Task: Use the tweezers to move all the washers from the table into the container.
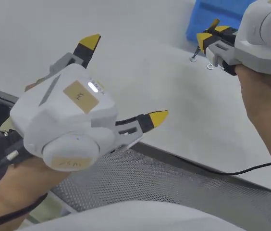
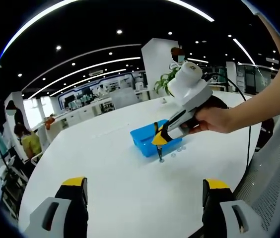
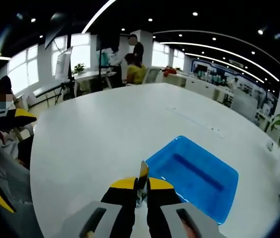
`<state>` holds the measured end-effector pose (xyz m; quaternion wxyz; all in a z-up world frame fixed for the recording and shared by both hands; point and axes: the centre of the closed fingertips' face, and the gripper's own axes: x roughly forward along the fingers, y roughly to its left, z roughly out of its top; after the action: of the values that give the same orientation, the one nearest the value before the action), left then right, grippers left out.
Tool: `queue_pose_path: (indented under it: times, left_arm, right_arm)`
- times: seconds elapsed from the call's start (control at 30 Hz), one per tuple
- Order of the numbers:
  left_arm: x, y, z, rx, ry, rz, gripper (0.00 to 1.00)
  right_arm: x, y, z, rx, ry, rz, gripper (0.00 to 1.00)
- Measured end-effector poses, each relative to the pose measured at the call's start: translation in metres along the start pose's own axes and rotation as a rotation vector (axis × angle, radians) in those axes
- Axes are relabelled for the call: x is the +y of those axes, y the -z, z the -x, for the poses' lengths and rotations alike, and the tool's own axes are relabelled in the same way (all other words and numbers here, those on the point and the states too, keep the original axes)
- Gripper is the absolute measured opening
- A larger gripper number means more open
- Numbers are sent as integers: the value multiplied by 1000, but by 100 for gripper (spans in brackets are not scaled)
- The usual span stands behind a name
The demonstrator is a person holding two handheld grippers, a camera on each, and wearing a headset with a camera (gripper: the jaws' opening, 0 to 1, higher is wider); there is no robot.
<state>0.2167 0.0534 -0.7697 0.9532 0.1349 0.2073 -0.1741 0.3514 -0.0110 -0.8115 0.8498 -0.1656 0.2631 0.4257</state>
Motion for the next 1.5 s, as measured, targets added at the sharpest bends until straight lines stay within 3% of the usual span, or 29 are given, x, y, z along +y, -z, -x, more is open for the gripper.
queue_pose_path:
  times: [0.57, 1.5]
  left_arm:
    - [2, 7, -2, 36, -12, -19, 99]
    - [5, 12, -2, 51, -21, -25, 98]
  right_arm:
    - [2, 0, 2, 11, -5, 1, 3]
    - [-7, 1, -3, -5, 6, -51, 3]
